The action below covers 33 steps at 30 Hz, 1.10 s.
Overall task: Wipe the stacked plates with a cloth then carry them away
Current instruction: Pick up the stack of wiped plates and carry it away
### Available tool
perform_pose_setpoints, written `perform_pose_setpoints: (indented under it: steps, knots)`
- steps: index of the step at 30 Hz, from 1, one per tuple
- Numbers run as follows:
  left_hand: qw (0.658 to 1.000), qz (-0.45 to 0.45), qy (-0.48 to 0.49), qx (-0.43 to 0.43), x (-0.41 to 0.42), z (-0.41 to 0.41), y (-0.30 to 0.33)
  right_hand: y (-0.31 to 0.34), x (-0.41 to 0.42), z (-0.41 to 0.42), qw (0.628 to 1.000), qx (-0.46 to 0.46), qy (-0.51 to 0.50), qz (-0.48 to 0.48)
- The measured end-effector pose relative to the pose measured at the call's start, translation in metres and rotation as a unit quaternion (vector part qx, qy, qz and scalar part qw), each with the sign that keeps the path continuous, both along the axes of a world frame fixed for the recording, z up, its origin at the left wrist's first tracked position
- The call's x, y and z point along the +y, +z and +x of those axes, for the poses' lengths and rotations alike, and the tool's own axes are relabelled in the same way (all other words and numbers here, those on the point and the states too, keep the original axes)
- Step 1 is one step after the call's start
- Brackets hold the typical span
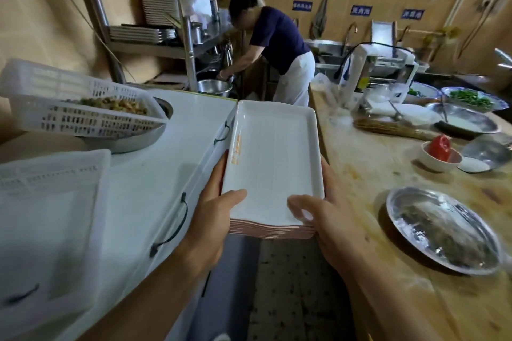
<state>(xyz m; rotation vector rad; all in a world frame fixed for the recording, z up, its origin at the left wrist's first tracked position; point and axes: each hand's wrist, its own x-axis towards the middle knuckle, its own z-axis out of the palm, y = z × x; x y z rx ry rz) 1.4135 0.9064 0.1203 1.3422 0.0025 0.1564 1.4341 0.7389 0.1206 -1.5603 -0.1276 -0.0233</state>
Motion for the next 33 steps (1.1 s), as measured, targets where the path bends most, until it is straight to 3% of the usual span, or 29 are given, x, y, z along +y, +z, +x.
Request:
perform_pose_setpoints:
  steps: [18, 33]
  knots:
    - [0.999, 0.022, -0.024, -0.031, 0.064, 0.311, 0.005, 0.010, 0.059, 0.305, 0.999, 0.009, -0.013, 0.033]
    - [0.996, 0.032, 0.078, -0.036, 0.042, 0.556, 0.001, 0.006, 0.042, 0.582, 0.997, -0.003, 0.078, 0.020]
